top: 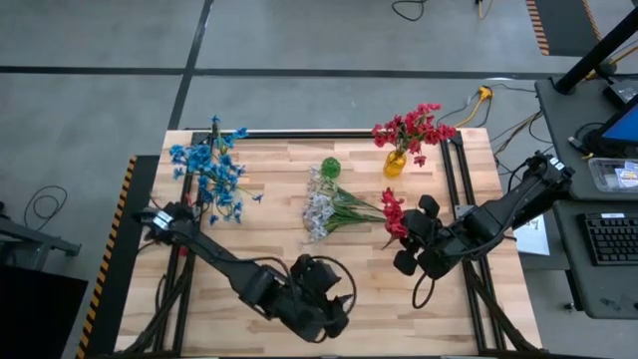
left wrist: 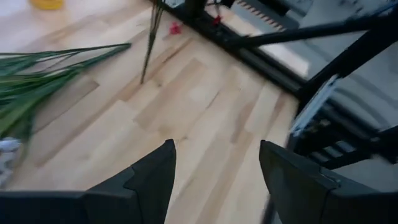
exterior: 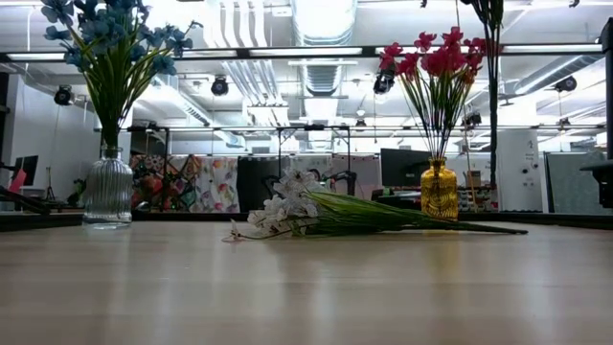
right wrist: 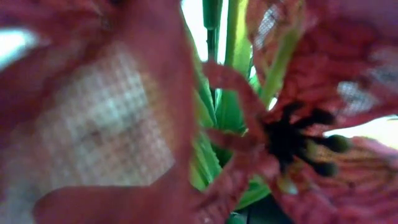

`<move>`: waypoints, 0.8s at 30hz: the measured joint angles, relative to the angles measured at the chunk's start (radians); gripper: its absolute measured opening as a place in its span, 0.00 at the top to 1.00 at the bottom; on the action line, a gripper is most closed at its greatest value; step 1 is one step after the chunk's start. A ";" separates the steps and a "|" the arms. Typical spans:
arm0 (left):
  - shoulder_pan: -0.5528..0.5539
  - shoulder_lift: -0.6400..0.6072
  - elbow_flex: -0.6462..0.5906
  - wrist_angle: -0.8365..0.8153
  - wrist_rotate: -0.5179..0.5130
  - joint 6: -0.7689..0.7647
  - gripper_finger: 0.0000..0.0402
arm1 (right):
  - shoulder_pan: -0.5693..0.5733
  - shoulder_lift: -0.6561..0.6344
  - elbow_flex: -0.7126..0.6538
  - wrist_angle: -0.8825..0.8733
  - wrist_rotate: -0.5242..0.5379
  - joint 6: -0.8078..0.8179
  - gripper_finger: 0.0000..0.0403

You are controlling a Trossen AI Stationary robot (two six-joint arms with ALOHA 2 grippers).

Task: Sort flowers into vase by color
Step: Put the red flowers into the yellow vase

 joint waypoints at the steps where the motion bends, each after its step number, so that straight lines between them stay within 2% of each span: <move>1: 0.000 0.017 0.030 -0.038 -0.002 0.000 0.46 | 0.000 0.000 0.000 -0.002 0.000 -0.001 0.94; 9: -0.001 0.147 0.252 -0.202 0.013 0.089 0.46 | 0.002 0.000 0.000 -0.002 -0.007 -0.001 0.94; 15: -0.017 0.198 0.298 -0.253 0.012 0.167 0.46 | 0.005 0.000 -0.002 -0.002 -0.008 -0.002 0.94; 19: -0.043 0.198 0.282 -0.304 -0.050 0.174 0.46 | 0.013 0.000 -0.010 -0.002 -0.008 -0.002 0.94; 24: -0.094 0.194 0.278 -0.343 -0.200 0.222 0.46 | 0.035 0.000 -0.034 -0.002 -0.010 -0.002 0.94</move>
